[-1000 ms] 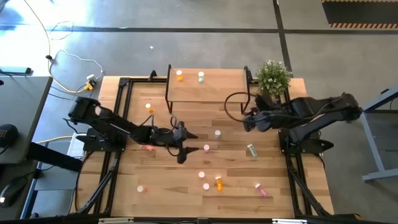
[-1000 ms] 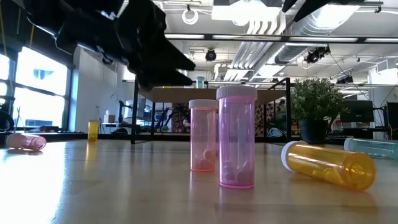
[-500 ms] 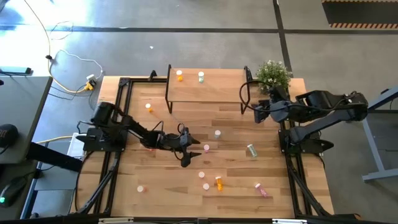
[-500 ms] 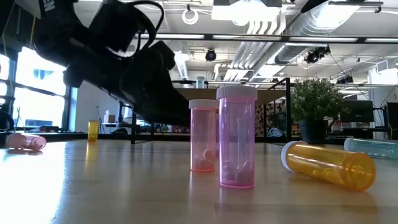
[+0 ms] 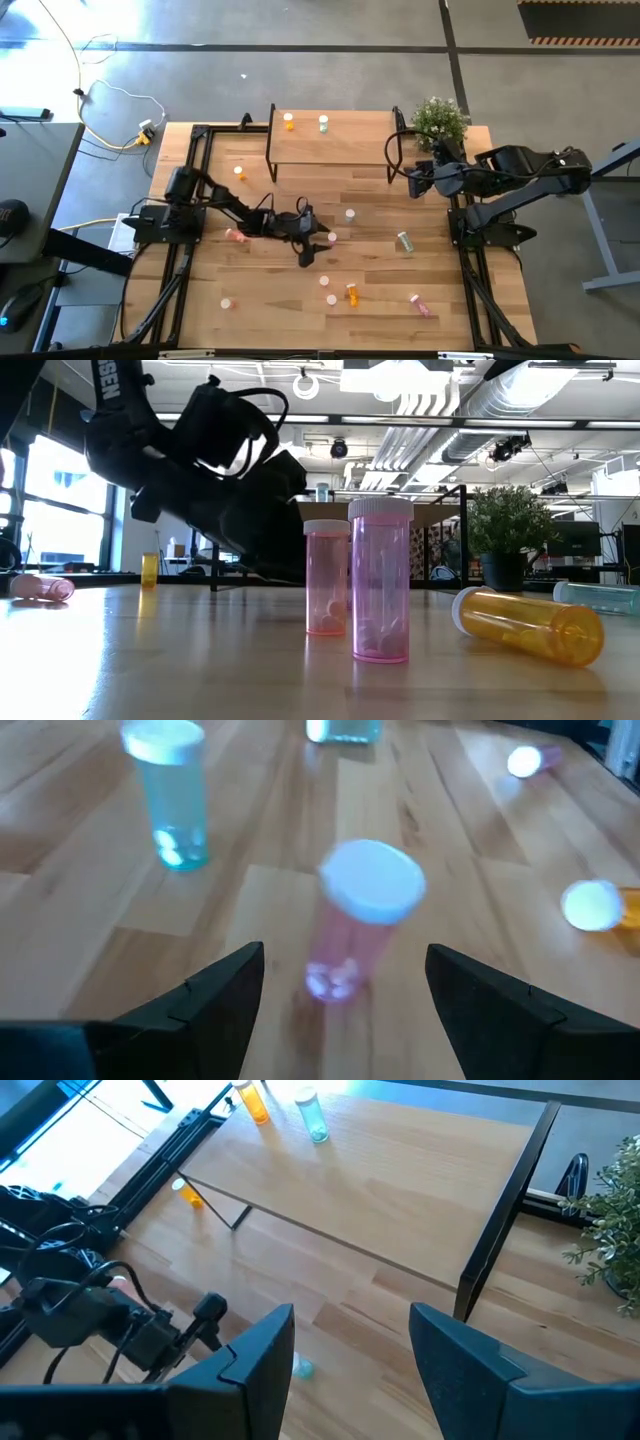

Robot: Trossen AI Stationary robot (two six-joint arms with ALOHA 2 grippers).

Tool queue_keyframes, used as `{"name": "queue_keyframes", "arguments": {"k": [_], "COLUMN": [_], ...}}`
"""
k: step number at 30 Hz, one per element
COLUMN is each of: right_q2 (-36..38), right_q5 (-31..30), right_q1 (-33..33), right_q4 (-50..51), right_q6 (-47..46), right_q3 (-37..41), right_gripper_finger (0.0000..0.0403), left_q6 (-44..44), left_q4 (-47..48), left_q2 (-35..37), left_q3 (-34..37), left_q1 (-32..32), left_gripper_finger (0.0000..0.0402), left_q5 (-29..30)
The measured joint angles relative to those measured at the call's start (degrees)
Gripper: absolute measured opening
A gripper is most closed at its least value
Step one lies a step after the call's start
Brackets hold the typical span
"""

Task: Pick and place medicine bottles onto shelf by color
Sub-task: Put the top left purple pill bottle on the shelf

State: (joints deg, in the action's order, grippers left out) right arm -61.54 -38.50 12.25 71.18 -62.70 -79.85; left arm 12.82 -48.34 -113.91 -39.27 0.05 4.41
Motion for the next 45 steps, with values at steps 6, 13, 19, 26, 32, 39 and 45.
{"name": "queue_keyframes", "arguments": {"k": [6,13,19,26,32,39,45], "right_q2": [0.00,0.00,0.00,0.00,0.00,0.00,0.00], "right_q5": [0.04,0.06,0.07,0.09,0.09,0.09,1.71], "right_q1": [0.00,0.00,0.00,0.00,0.00,0.00,0.00], "right_q4": [-0.02,-0.02,-0.01,0.04,0.09,0.09,0.11], "right_q6": [0.00,-0.02,-0.02,-0.02,-0.02,-0.04,-0.31], "right_q3": [-0.02,0.00,0.00,0.00,0.00,0.00,0.00], "right_gripper_finger": [0.0190,0.0190,0.0190,0.0190,0.0190,0.0190,0.0190], "left_q6": [0.00,-2.30,-2.54,-2.54,-3.43,-3.56,-3.49], "left_q4": [-0.72,1.26,3.47,3.53,3.50,3.50,3.39], "left_q2": [0.00,0.00,-0.02,-0.02,-0.02,-0.02,-0.02], "left_q3": [-0.36,-2.56,-2.91,-2.91,-2.91,-2.91,-2.93], "left_q1": [1.12,0.63,0.79,0.79,0.79,0.79,0.79], "left_gripper_finger": [0.0266,0.0266,0.0265,0.0222,0.0171,0.0123,0.0099], "left_q5": [-2.88,-2.58,-2.04,-1.17,-1.19,-1.21,-1.21]}}
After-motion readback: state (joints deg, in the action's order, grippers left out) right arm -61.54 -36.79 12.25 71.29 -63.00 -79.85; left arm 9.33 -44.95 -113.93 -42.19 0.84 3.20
